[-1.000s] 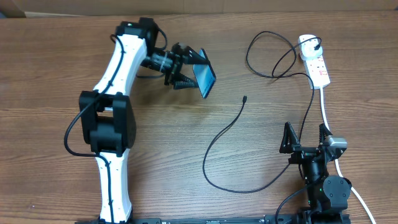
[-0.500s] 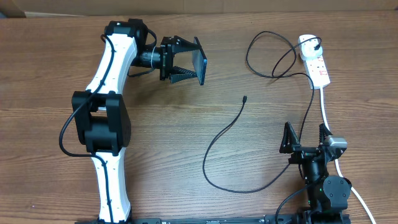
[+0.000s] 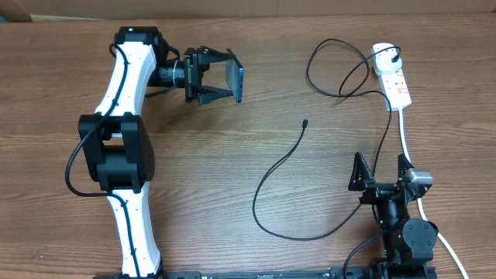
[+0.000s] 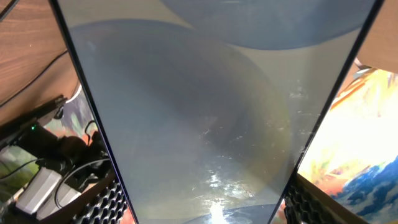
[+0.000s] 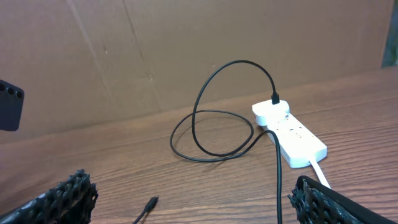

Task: Plug charger to phone and switch on socket
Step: 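Lift the phone and carry it left and back with the left gripper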

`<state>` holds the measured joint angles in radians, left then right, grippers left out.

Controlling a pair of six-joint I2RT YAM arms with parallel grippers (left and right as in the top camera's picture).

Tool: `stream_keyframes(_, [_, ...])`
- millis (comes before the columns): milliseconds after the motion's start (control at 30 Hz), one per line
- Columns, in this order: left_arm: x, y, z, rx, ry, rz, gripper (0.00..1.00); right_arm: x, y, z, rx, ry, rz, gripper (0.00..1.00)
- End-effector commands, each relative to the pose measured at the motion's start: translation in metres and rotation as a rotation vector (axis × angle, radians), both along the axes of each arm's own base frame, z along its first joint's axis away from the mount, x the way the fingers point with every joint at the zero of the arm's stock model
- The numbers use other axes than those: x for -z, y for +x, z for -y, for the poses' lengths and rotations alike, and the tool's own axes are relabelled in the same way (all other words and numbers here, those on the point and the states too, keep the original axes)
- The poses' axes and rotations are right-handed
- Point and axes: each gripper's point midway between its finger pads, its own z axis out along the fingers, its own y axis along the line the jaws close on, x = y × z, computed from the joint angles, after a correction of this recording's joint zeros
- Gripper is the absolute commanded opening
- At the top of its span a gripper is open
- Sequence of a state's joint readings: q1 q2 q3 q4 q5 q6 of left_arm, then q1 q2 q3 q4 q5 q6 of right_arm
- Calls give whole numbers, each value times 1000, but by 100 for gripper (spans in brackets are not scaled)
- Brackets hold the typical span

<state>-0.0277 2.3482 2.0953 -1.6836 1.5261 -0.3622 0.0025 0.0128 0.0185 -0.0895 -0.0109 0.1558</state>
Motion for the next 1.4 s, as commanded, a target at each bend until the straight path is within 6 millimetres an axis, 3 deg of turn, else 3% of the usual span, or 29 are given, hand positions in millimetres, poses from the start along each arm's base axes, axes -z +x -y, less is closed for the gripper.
stream_keyframes(0, [-20,5,-4,-28,-56,114,66,2,0,2,9,-8,5,100])
stream_keyframes(533, [-32,1,-3,-26,-58,156,65,2,0,2,9,-8,5,100])
stream_keyframes(600, [-41,-2,-3,-24,-59,178,65,2,0,2,9,-8,4,100])
stream_keyframes(767, [-87,-22,-4,-22,-62,281,64,2,0,2,9,-8,4,100])
stream_keyframes(967, [-112,-36,-4,-22,-62,277,64,2,0,2,9,-8,5,100])
stream_keyframes(1367, [-113,-37,-5,-25,-57,140,61,2,0,2,9,-8,4,100])
